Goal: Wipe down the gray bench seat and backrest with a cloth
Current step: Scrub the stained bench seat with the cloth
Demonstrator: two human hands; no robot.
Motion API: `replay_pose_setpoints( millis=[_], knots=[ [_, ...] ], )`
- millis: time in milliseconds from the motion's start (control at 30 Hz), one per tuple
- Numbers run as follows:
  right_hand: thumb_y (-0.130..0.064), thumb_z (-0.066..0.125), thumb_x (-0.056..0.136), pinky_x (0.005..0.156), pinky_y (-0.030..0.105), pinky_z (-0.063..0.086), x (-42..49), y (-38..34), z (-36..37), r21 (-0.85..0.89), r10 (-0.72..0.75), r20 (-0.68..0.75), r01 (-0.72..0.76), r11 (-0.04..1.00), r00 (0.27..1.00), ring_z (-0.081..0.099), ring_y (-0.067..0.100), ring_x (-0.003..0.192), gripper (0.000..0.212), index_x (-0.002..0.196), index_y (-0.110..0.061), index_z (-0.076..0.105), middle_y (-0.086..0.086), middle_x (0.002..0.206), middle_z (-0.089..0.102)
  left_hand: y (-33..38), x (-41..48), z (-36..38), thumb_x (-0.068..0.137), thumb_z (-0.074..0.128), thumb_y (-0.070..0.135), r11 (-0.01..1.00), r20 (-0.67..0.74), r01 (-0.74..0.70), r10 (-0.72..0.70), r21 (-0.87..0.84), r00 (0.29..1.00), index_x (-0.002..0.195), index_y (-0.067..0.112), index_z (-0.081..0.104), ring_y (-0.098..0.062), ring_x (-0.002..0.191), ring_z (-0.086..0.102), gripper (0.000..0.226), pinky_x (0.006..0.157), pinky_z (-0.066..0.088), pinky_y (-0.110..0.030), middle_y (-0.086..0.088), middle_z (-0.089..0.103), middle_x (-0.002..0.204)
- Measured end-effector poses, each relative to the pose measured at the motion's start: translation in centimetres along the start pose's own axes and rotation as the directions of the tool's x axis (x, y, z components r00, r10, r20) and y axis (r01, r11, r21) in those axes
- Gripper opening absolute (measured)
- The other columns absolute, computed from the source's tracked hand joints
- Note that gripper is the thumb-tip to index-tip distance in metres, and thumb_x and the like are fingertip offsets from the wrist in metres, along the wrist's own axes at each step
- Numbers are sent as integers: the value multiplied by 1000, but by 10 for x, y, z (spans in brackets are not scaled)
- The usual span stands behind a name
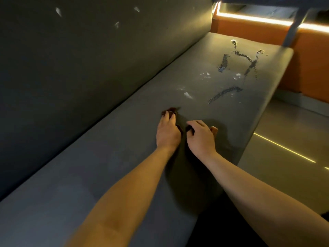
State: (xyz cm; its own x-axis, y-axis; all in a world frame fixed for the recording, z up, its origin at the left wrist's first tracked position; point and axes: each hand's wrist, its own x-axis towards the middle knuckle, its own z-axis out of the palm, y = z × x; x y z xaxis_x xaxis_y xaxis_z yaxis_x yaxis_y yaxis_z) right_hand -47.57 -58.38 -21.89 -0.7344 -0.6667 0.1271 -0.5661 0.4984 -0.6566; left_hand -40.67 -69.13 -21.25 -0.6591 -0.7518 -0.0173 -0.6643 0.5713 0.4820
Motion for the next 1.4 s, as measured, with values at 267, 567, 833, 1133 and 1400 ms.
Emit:
replay_pose_setpoints(
  millis=[267,567,833,1133,1400],
  knots=[
    [-12,50,102,108,31,41,6,33,-36,-9,82,-64,-83,997,995,58,20,126,40,141,-19,57,2,137,61,56,-7,40,108,42,25,968,74,-214,224,-129,972,154,17,42,-24,151,28,47,122,28,-40,-7,34,163],
    [-28,53,105,101,7,34,12,34,-68,405,0,1,-1,914,1000,43,-1,130,46,149,-32,43,-12,144,45,95,4,15,106,41,21,432,268,252,-24,-866,963,136,22,53,-14,112,64,32,97,56,-31,-4,62,128],
    [-5,54,99,111,31,41,43,54,-68,131,-72,35,67,989,997,45,24,133,52,145,-28,48,3,143,47,98,29,14,105,40,20,659,236,129,77,-741,969,128,20,61,-17,114,63,30,95,53,-31,1,66,118],
    [-27,44,100,118,48,18,82,41,-58,-227,327,80,-302,926,942,18,34,138,54,152,-19,31,6,154,26,-24,114,-16,101,43,49,973,20,138,-144,187,989,156,34,31,-31,152,9,59,120,7,-57,0,16,168],
    [-11,52,99,106,39,34,136,18,-14,-210,212,-12,-209,955,977,38,35,127,56,152,-16,35,13,146,43,-35,133,-9,98,37,57,970,-79,65,-48,236,996,154,33,35,-32,139,21,61,114,14,-52,-4,29,159]
  ],
)
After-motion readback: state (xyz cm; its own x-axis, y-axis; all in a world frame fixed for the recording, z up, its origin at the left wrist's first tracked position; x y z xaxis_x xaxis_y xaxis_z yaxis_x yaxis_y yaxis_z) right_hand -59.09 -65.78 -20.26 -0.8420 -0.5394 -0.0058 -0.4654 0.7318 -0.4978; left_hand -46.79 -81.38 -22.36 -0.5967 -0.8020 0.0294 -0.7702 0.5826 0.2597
